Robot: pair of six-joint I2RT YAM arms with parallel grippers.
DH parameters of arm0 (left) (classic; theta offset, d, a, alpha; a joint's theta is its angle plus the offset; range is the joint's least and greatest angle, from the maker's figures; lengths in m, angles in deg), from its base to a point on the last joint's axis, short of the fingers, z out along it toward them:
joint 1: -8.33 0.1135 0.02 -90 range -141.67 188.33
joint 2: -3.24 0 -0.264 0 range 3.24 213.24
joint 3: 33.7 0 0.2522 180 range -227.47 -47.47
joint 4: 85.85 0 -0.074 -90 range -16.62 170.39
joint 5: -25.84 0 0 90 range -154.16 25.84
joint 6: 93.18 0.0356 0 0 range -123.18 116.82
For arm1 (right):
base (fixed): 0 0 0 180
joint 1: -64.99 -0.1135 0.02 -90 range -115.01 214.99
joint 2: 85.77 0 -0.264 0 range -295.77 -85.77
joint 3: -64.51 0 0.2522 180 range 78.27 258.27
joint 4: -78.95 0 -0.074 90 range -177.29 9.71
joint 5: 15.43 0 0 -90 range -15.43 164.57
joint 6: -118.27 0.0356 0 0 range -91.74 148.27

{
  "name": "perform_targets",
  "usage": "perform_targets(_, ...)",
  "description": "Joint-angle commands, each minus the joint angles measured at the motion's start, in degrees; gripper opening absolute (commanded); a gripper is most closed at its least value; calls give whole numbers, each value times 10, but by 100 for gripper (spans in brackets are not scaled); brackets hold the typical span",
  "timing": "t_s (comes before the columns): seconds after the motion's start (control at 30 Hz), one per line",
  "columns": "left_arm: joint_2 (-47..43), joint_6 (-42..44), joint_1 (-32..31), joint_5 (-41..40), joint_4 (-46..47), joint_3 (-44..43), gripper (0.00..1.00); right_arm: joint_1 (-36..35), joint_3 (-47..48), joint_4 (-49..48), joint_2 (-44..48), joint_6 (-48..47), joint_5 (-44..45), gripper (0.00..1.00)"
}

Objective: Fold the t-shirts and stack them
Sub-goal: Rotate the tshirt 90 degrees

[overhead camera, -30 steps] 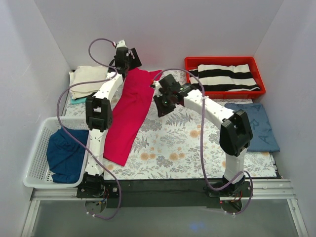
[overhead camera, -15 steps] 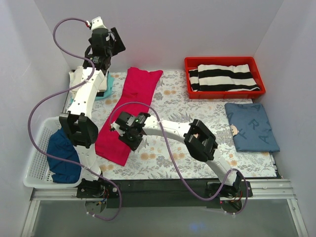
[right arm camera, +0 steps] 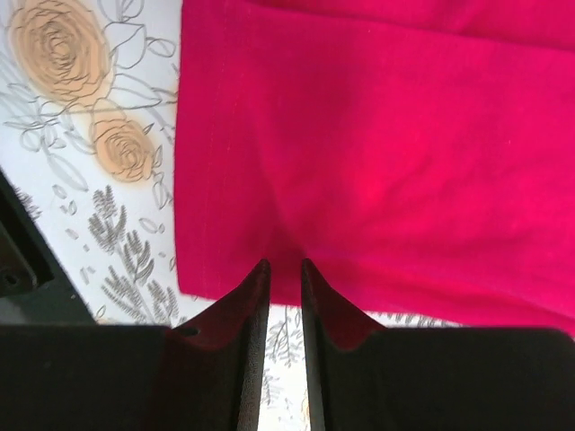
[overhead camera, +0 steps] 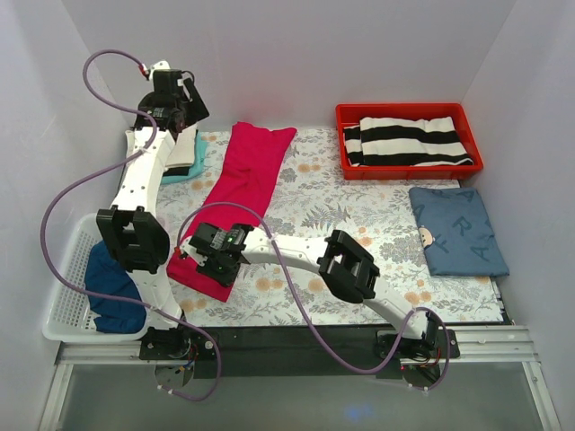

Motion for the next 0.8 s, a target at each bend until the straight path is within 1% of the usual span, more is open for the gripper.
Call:
perform_targets(0.0,-71,-10,25,16,-22,0,74,3,0,-36,-14,-14,-6,26)
perform_targets(0.13,-75,-19,34,27,-23,6,74,3,-34,-48,-21,-19,2,25)
perform_targets(0.23,-75,-19,38,31,-22,14,74,3,-94,-55,-4,-17,24,24)
perform_targets(0.27,-74,-19,40,32,-21,17,74,3,-143,-61,17,-14,36,24)
perform_targets(0.33,-74,-20,43,37,-18,23,74,4,-206,-75,48,-9,42,23)
perform_targets(0.37,-73,-20,45,39,-13,25,74,4,-282,-84,82,-6,50,23)
perform_targets(0.4,-71,-20,46,43,-11,26,74,4,-315,-95,100,-1,51,23)
perform_targets(0.43,-69,-19,46,45,-11,25,74,4,-353,-100,116,2,71,22)
perform_targets(0.47,-61,-20,46,50,-11,24,74,3,-385,-107,151,6,82,22)
perform_targets(0.5,-57,-20,46,52,-11,22,74,4,-443,-117,169,12,86,22)
perform_targets(0.6,-35,-22,46,63,-11,9,74,4,-508,-117,224,38,88,22)
perform_targets(0.67,-21,-27,46,77,-9,-1,73,4,-528,-107,254,56,71,22)
perform_targets(0.77,1,-39,46,109,3,-2,73,4,-557,-88,294,74,86,21)
